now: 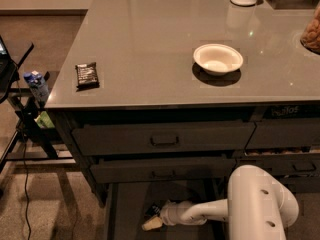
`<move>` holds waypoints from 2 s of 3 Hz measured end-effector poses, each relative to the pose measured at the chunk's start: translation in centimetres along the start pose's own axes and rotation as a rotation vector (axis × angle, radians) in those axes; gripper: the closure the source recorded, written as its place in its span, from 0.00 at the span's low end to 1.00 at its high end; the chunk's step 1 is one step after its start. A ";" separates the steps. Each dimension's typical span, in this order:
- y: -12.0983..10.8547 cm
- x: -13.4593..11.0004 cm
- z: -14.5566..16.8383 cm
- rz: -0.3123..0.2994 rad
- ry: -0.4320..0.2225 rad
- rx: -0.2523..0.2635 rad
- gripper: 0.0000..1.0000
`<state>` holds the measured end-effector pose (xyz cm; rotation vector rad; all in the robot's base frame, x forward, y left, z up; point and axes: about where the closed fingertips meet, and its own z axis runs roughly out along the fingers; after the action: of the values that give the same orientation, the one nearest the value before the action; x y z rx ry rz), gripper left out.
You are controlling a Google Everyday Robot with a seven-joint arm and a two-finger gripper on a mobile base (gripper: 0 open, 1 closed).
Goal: Pick rxbar blueberry from bottom drawer and place on counter
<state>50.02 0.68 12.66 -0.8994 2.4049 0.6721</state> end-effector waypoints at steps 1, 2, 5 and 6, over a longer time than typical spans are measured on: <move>-0.3 0.5 -0.4 -0.003 0.015 0.007 0.00; -0.3 0.5 -0.4 -0.003 0.015 0.007 0.00; 1.1 4.6 -1.1 -0.093 0.155 0.075 0.00; 1.0 4.2 0.0 -0.051 0.108 0.023 0.00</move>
Offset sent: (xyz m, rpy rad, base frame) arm -0.0026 -0.0173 -0.0017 -0.0364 0.0034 0.0014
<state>46.49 -0.57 10.51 -1.0079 2.4697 0.5894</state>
